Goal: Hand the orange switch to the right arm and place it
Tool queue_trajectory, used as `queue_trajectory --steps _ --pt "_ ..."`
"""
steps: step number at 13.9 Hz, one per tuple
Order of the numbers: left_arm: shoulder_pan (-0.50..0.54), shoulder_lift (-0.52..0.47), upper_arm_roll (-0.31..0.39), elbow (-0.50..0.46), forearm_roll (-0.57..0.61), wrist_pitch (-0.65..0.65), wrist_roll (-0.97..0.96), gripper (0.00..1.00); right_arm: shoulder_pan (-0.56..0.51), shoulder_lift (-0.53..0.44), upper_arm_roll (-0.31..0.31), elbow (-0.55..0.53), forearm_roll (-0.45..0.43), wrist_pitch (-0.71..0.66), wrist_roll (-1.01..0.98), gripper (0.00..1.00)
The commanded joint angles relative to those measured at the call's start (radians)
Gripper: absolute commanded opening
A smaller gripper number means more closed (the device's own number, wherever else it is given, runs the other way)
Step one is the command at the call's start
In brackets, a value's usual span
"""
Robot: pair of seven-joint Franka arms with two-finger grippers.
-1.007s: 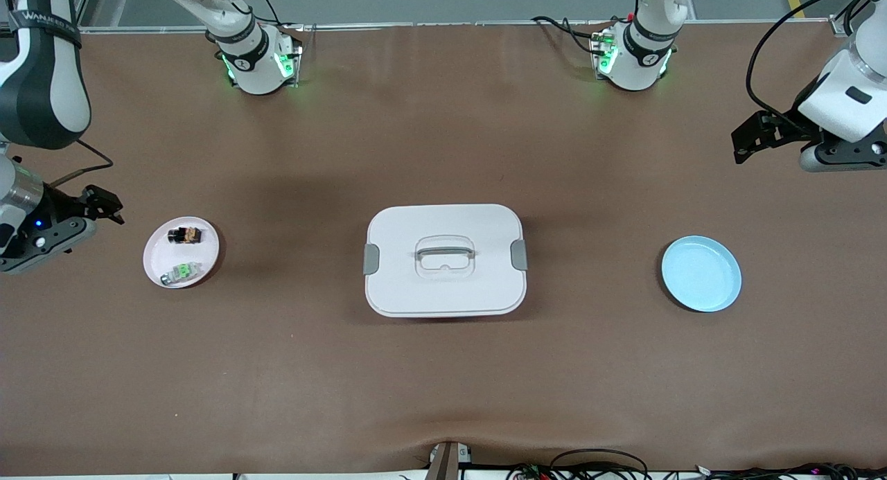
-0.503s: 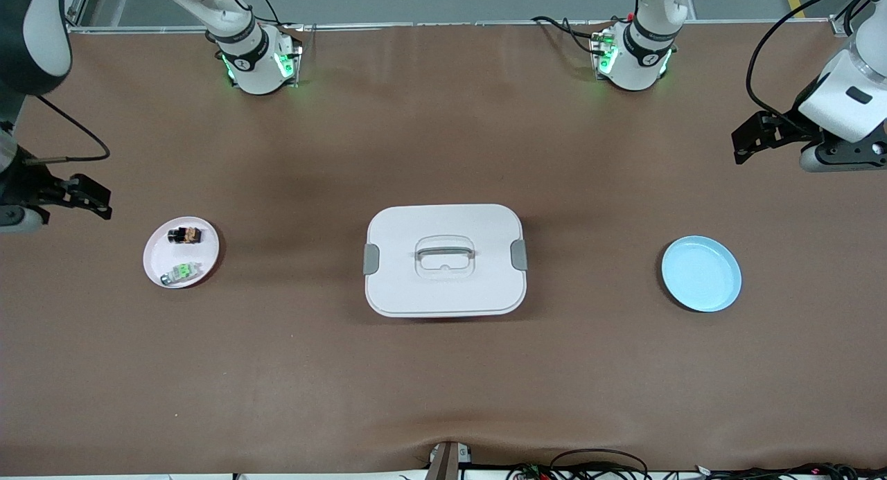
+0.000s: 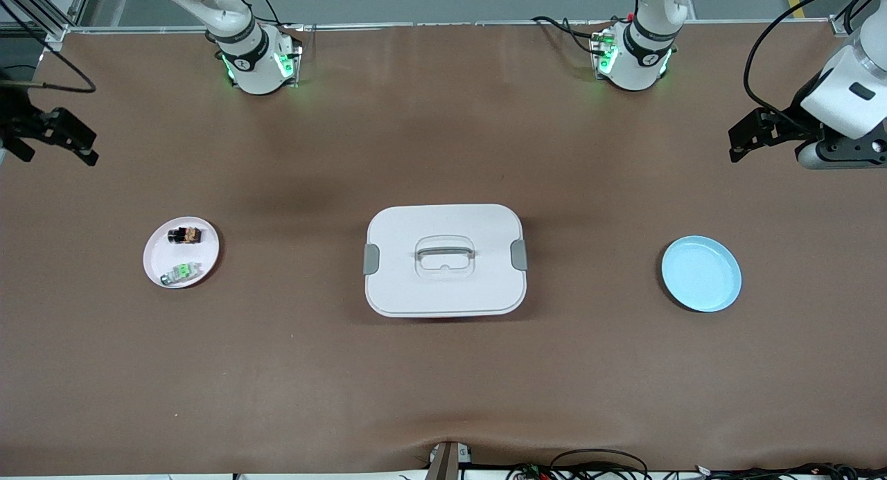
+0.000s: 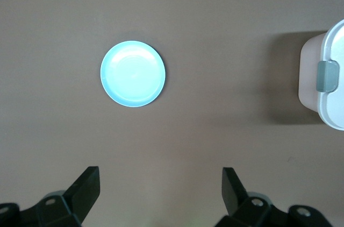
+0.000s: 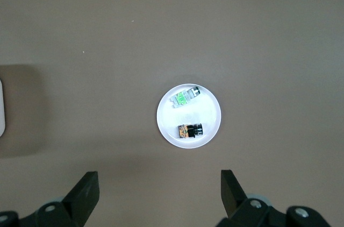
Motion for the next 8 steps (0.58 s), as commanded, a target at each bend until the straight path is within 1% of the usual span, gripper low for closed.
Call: queue_trajectory --steps 1,3,6,7,8 --pt "0.016 -0.017 0.009 -0.003 -0.026 -0.005 0.057 1.0 0.038 -0.109 -0.005 -0.131 0.001 0.066 0.001 1.0" --pt "0.018 -0.02 0.009 0.002 -0.026 -0.011 0.062 1.0 0.039 -0.106 -0.006 -0.079 0.001 0.043 0.0 1.0" --pt "0.016 -0.018 0.009 0.008 -0.026 -0.011 0.062 1.0 0.02 -0.049 -0.019 0.025 -0.008 -0.006 -0.086 1.0" --pt "0.015 -0.018 0.007 0.01 -0.026 -0.011 0.062 1.0 -0.006 -0.033 -0.037 0.05 0.005 -0.017 -0.124 1.0" --pt "0.015 -0.018 0.005 0.014 -0.026 -0.011 0.06 1.0 -0.014 -0.016 -0.04 0.067 0.009 -0.015 -0.131 1.0"
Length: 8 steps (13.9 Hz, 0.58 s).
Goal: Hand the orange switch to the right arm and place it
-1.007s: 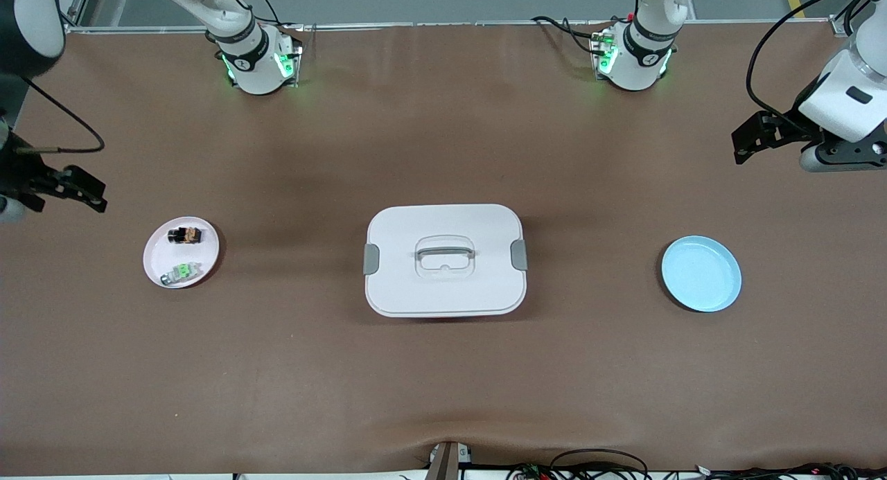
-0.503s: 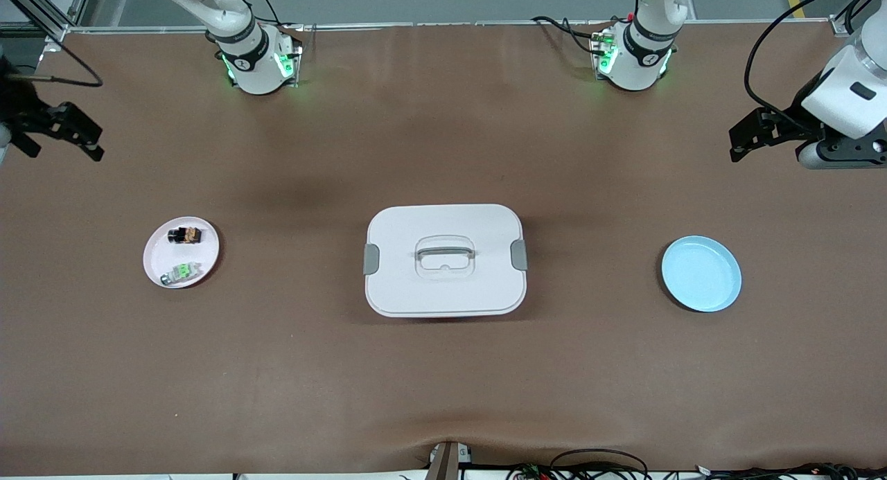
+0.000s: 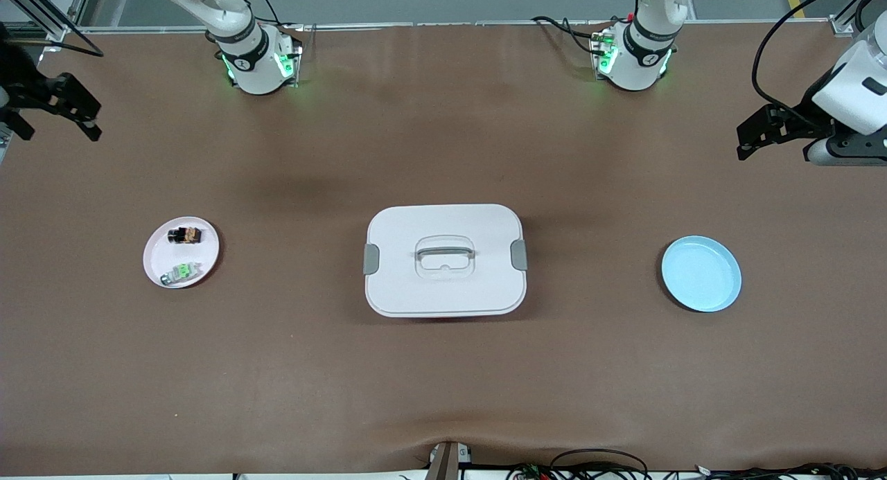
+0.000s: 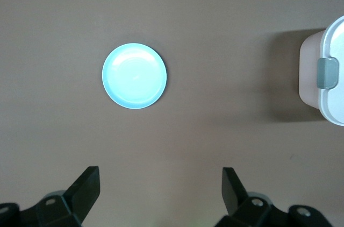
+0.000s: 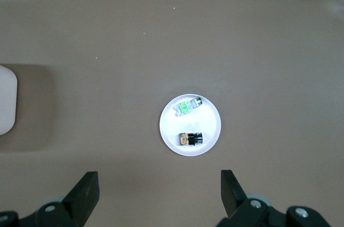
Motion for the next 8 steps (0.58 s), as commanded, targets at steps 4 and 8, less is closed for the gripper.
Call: queue_trajectory --steps 4,8 --pt "0.002 -0.005 -0.002 0.037 -0.019 -0.01 0.02 1.0 -0.039 0.179 -0.019 0.168 0.015 -0.028 -0.042 1.0" --pt "0.001 -0.006 -0.005 0.04 -0.018 -0.012 0.017 1.0 -0.028 0.209 -0.014 0.179 0.015 -0.027 -0.054 1.0"
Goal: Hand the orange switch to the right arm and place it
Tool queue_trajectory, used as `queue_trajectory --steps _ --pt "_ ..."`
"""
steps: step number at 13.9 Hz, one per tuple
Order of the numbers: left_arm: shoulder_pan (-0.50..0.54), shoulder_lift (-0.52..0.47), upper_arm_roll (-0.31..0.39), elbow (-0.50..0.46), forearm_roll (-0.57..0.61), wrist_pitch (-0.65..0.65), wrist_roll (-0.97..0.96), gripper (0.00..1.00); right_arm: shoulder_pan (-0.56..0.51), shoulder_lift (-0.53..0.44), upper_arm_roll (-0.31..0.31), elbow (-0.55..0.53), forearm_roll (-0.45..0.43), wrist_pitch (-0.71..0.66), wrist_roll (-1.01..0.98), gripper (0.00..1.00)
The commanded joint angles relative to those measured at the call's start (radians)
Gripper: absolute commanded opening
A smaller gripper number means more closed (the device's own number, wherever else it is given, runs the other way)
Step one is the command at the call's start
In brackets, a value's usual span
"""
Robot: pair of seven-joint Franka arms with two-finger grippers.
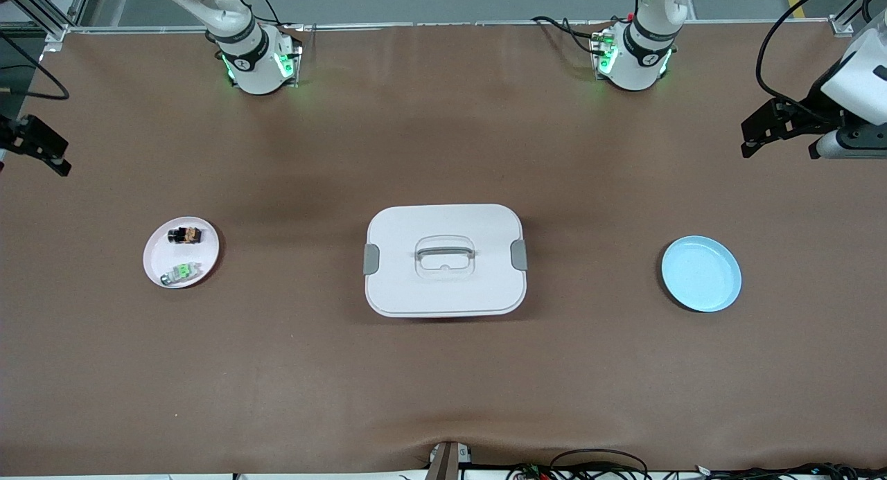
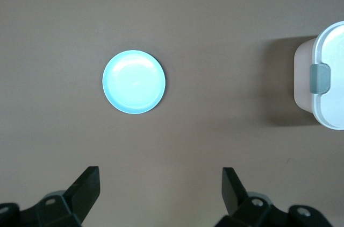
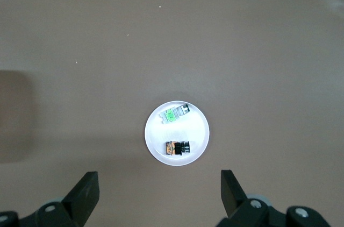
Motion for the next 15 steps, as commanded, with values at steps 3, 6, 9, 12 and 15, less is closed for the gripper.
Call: queue_trajectory --steps 3,6,9,12,15 --pt "-0.001 0.0 -0.004 0.05 -0.017 -0.041 0.01 1.0 0.001 0.012 0.006 0.054 0.011 -0.02 -0.014 1.0" --pt "-0.003 0.01 -0.004 0.052 -0.017 -0.041 0.01 1.0 0.0 0.013 0.006 0.06 0.012 -0.017 -0.014 1.0" --pt "0.003 0.008 -0.002 0.053 -0.017 -0.044 0.015 1.0 0.001 0.013 0.006 0.062 0.014 -0.017 -0.01 1.0" --pt "0.002 0.005 -0.002 0.055 -0.017 -0.047 0.013 1.0 -0.011 0.027 0.003 0.082 0.089 -0.022 -0.005 1.0" --pt "0.003 0.005 -0.002 0.055 -0.017 -0.047 0.013 1.0 -0.01 0.032 0.003 0.094 0.084 -0.023 -0.007 1.0"
